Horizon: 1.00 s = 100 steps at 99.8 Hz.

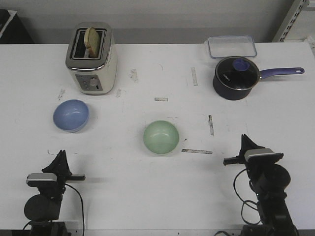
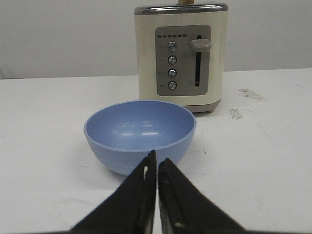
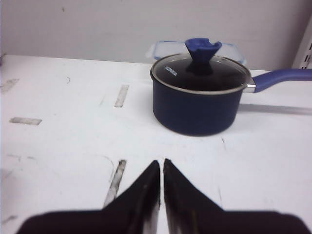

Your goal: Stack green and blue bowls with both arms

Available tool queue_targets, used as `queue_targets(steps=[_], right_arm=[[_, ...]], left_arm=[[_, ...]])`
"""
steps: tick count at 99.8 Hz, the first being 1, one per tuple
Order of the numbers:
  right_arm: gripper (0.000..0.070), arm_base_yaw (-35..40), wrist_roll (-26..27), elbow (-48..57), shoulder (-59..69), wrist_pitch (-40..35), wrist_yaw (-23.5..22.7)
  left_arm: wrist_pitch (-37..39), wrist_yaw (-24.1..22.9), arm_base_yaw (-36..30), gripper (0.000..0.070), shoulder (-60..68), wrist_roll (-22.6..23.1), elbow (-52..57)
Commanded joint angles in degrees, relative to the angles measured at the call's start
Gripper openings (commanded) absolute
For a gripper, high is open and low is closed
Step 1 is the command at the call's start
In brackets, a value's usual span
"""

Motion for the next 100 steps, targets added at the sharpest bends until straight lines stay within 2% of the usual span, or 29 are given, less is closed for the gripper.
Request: queue_targets(steps=[1,22,53,100], right_arm=[[0.0,-0.07,0.13,-1.73,-3.1,0.59,-0.04],[0.0,-0.07,0.11,-3.17,-12.98,-4.96,-0.07],[0.0,-0.04,0.11,-3.13,-22.47,-4.94,-0.07],[0.0,-0.04,0.09,-3.13,-25.49,-4.94,-0.07]], left_arm=[[0.7,-0.22,0.0,0.0002,-0.11,0.7,-1.2],[0.72,-0.22,0.0,0.0002,-0.11,0.7,-1.2],[0.72,-0.22,0.0,0.0002,-0.11,0.68,-1.2],[1.42,-0.28,0.02,0.0002,-0.11,0.7,-1.2]])
